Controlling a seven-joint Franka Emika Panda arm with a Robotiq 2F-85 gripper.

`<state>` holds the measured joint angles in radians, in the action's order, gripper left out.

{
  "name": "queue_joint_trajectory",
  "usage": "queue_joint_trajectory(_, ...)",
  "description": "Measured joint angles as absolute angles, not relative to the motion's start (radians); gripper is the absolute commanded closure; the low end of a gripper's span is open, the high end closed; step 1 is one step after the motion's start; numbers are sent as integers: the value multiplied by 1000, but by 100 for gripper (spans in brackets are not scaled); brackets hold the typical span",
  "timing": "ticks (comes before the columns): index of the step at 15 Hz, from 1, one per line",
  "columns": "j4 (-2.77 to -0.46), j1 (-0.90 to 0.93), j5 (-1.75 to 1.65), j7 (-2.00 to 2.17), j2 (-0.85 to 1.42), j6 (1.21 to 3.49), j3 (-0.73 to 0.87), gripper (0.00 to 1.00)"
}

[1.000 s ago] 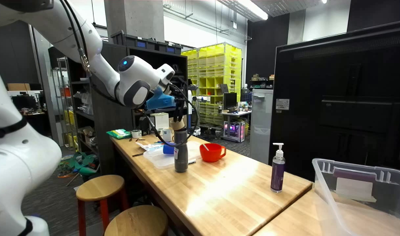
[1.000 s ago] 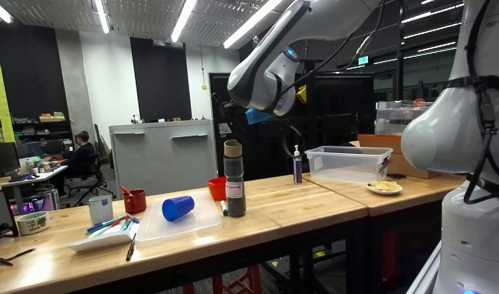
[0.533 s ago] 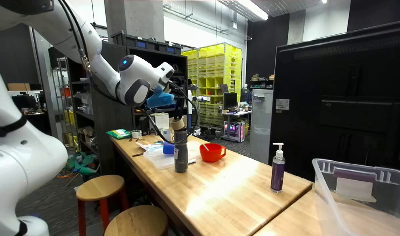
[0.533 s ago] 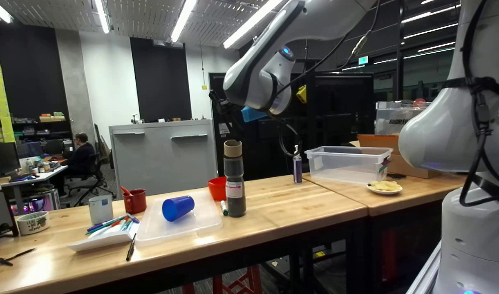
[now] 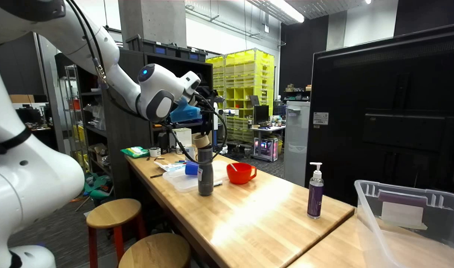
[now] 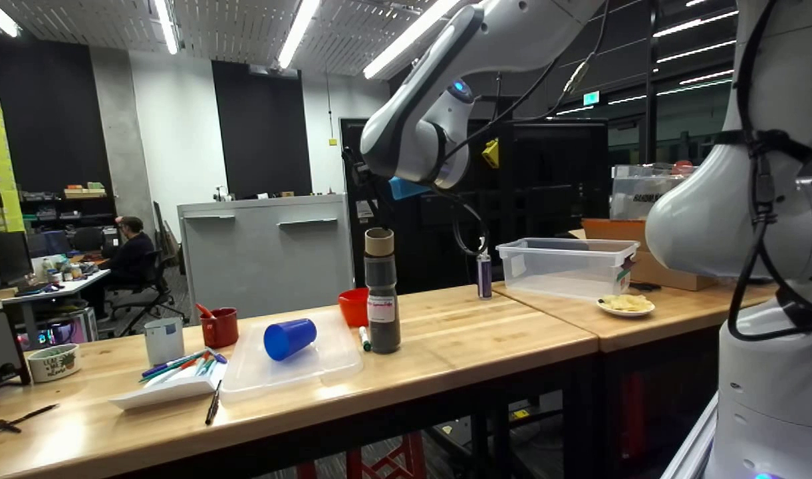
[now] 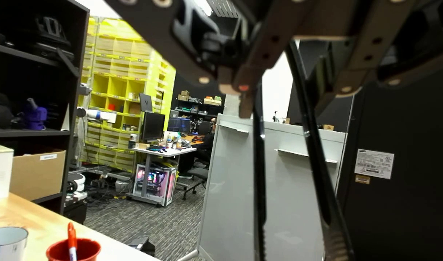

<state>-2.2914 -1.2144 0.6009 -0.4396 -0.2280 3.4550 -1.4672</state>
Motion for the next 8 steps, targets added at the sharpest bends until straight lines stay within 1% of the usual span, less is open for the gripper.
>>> queue_joint_trajectory(8, -2261, -1436, 535, -353, -228, 3455, -1642, 60)
